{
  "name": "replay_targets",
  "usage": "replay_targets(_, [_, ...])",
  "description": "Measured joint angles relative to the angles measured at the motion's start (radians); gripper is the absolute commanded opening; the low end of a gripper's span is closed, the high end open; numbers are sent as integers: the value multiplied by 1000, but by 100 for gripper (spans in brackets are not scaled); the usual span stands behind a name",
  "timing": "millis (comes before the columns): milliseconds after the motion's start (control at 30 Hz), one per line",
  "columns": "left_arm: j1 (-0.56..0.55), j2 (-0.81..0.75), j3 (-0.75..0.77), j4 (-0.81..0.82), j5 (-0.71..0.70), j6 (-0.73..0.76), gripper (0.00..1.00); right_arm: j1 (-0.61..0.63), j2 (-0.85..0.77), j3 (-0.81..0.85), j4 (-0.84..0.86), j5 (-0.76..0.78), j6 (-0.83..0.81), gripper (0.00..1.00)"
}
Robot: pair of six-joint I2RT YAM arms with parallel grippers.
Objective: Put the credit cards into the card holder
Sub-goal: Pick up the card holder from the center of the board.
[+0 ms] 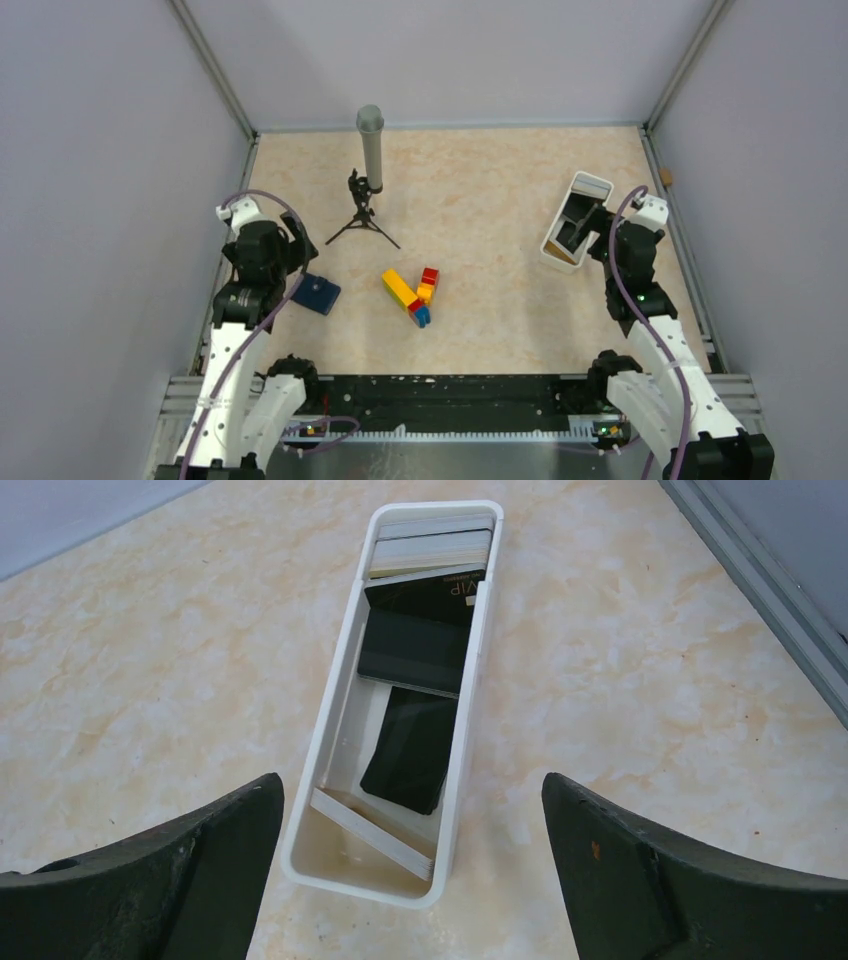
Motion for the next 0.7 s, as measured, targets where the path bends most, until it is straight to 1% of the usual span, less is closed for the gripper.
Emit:
replay_targets(200, [0,116,-27,-17,16,-143,99,0,11,9,-6,11,8,99])
replay_targets(500, [13,188,-241,70,72,-416,98,0,19,22,-10,-22,22,98])
replay_targets(567, [17,187,-275,91,76,-476,95,0,19,22,-10,-31,26,98])
replay_targets(700, [27,174,-328,118,76,-565,83,0,17,22,-10,-43,34,98])
